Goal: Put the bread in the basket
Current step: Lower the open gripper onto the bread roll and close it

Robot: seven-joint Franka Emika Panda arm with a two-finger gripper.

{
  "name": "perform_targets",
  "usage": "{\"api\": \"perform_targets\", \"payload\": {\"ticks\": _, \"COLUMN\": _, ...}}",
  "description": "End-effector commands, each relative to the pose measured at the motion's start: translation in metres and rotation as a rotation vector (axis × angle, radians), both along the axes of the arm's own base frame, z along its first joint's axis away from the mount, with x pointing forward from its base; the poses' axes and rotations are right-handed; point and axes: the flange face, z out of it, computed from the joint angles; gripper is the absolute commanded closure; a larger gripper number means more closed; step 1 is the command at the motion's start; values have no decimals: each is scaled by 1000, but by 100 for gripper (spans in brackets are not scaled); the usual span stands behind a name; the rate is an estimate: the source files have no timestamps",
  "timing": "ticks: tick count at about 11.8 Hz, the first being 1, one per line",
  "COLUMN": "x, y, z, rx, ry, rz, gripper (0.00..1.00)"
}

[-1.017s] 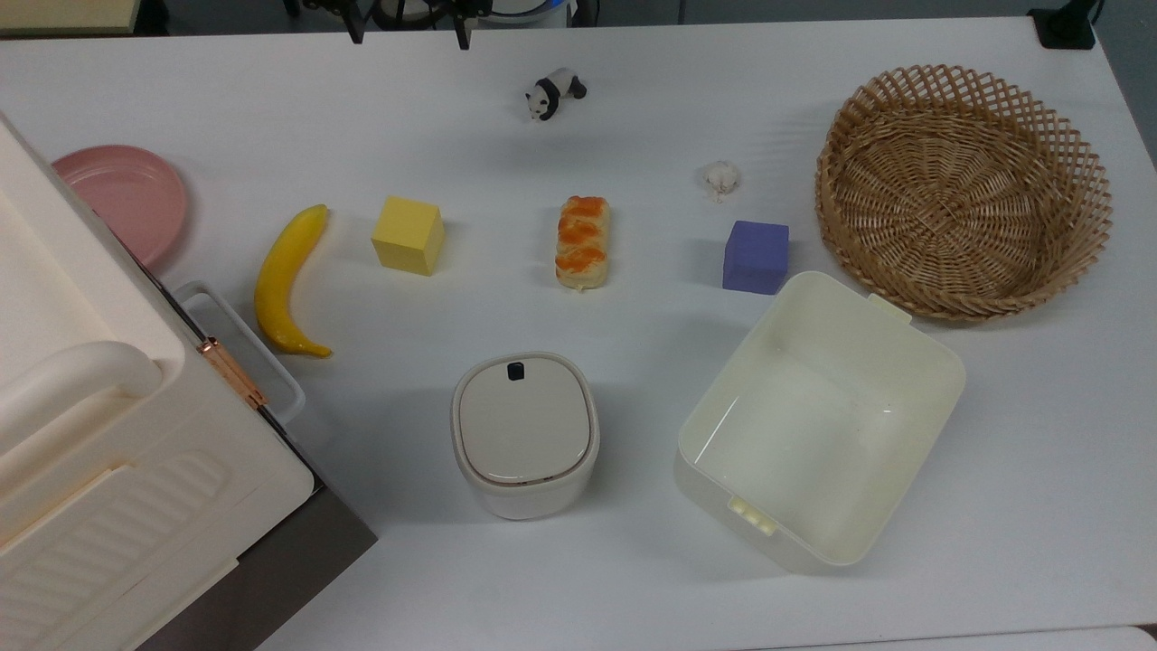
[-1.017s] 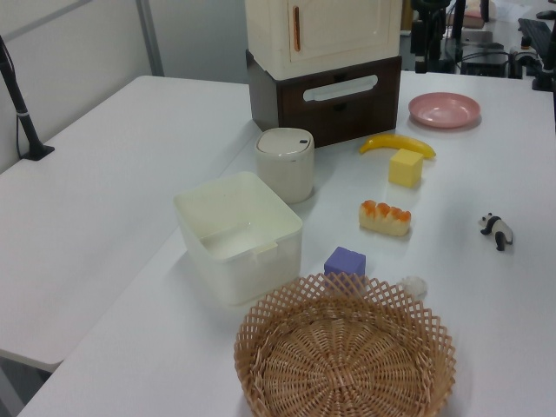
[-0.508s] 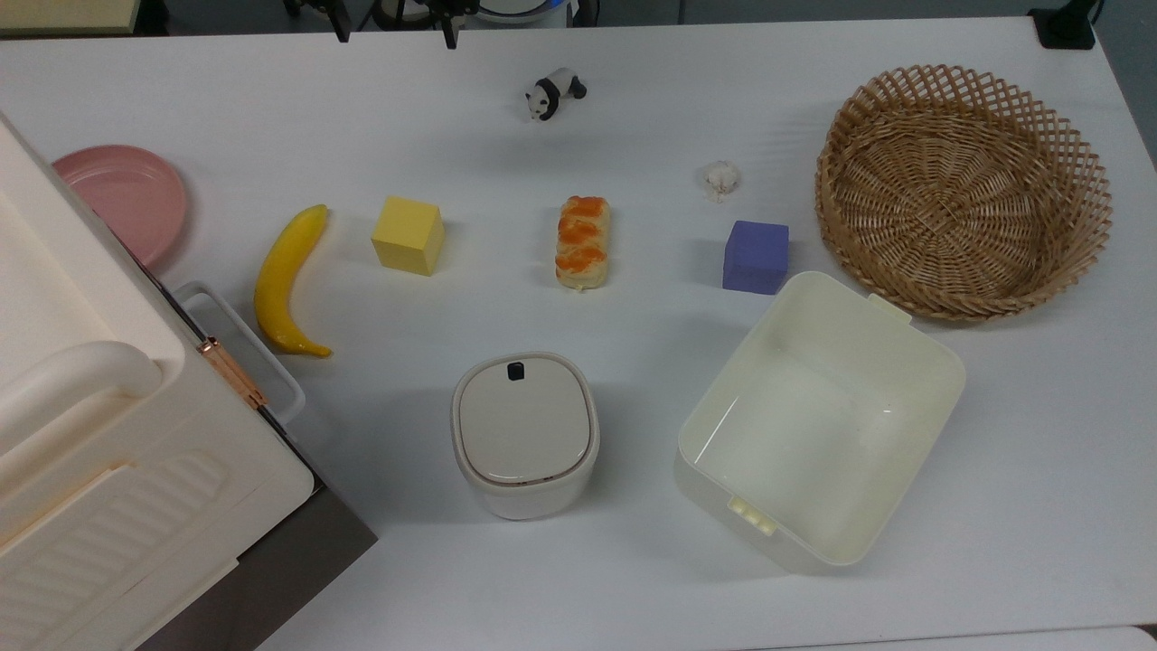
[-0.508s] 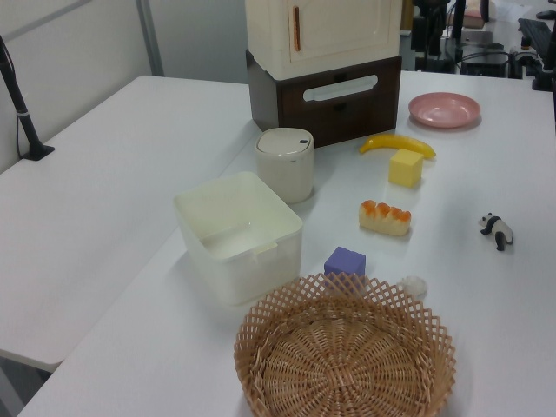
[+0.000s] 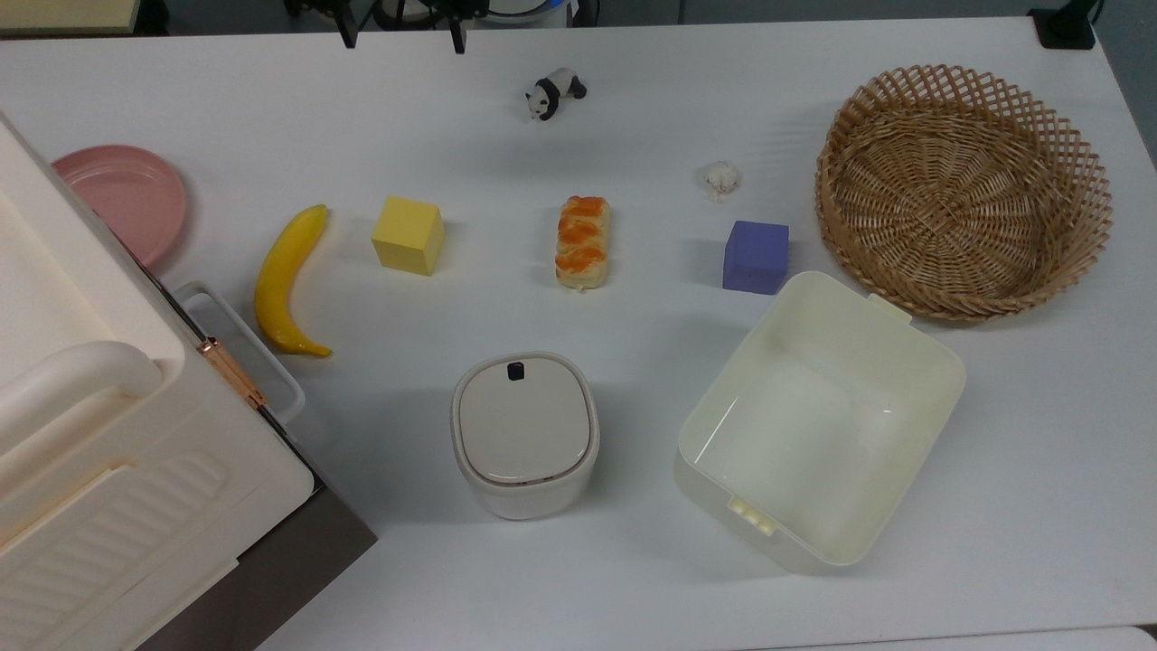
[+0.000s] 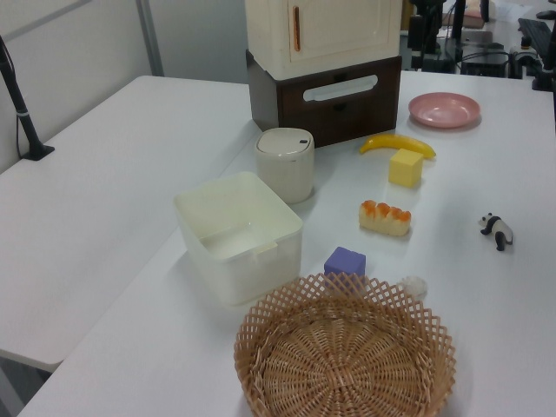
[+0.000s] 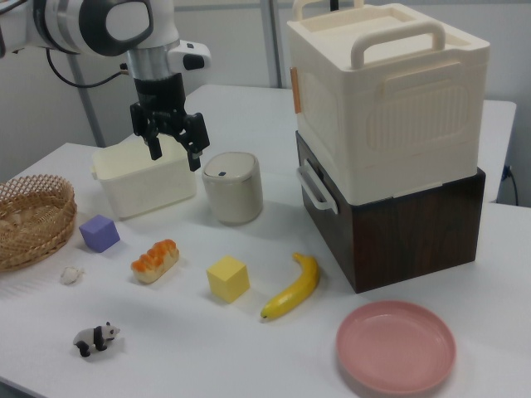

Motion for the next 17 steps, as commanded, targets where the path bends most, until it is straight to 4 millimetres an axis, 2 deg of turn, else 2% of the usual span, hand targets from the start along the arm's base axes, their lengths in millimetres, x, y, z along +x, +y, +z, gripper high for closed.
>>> {"api": "perform_targets", "payload": {"ticks": 1, "x": 10, "y": 14, "z": -20, "rx": -16, "ry": 1, "rz": 39, "gripper": 0}}
{"api": "perform_targets", "payload": {"ticks": 2, "x": 14, "y": 16, "z": -33, "rx": -14, "ry": 14, "rz": 42, "gripper": 0}}
{"api": "perform_targets", "payload": {"ticks": 5, "x": 33, "y": 65, "z": -107, "rx": -23, "ry": 77, "rz": 77, "gripper": 0}}
{"api": "perform_targets", "payload": {"ticks": 8, "x": 23, "y": 107, "z": -173, "rx": -50, "ry": 97, "rz": 86, "gripper": 0}}
{"api": "perform_targets", "payload": {"ticks": 11, "x": 18, "y": 161, "z": -266, "rx": -151, "ry": 158, "rz": 58, "gripper": 0}}
{"api": "perform_targets", "payload": {"ticks": 12, "x": 21, "y": 173, "z": -284, "rx": -178, "ry": 137, "rz": 17, "gripper": 0}}
{"api": "perform_targets", "payload": {"ticks": 14, "x": 24, "y": 176, "z": -298, "rx": -192, "ry": 124, "rz": -6, "gripper": 0}}
{"api": "perform_targets", "payload": {"ticks": 16, "x": 26, "y": 177, "z": -302, "rx": -190, "ry": 115, "rz": -19, "gripper": 1}}
{"api": "perform_targets", "payload": {"ticks": 17, "x": 28, "y": 178, "z": -301, "rx": -187, "ry": 104, "rz": -35, "gripper": 13}}
